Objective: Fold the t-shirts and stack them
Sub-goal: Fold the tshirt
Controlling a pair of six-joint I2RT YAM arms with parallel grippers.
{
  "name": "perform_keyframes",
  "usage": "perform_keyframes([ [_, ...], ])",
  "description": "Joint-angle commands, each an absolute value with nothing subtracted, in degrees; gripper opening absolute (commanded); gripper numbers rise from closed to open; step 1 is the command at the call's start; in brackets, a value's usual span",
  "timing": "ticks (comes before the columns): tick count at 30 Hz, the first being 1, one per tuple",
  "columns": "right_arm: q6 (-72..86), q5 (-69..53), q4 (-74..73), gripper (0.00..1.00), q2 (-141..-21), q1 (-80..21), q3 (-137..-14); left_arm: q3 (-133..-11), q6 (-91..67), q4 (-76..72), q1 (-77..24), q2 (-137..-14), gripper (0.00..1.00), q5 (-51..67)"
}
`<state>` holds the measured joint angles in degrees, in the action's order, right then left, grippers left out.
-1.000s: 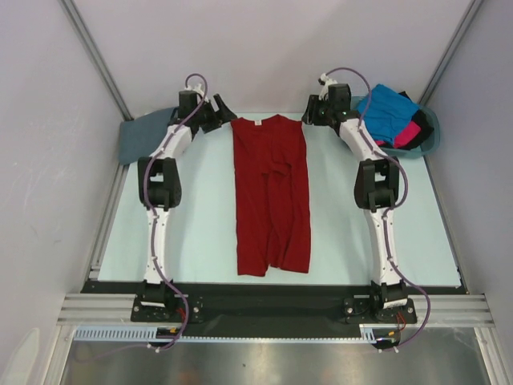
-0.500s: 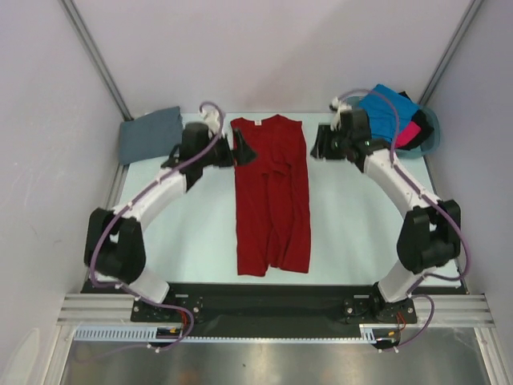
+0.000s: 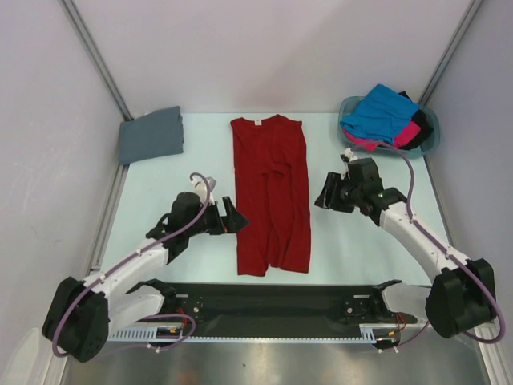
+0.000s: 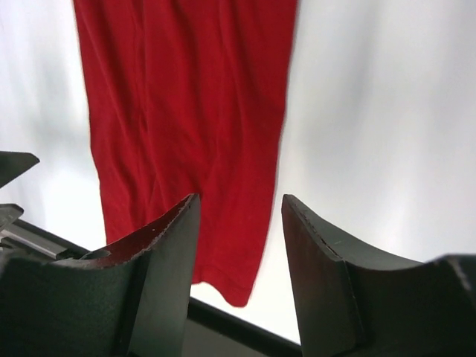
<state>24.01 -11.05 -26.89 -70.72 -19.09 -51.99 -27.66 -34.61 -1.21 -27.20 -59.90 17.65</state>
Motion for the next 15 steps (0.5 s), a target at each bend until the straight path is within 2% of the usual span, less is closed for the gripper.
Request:
perform_keyframes([
  [1,28.38,-11.6,-24.79,0.54,-67.95,-19.68,-46.77,-23.13,-38.14,-2.64,-27.16,-55.82,1.0,15.3],
  [8,30.15,-11.69,-21.72,0.54,-66.36,-20.74,-40.08,-17.41,-41.66,-1.85,-27.25,-50.2,1.0,13.98],
  [15,33.03,-13.44,-21.89,0.51,-66.89,-22.06,-36.22,-10.83,-47.98,-4.39,-27.51,-50.19,1.0,17.66],
])
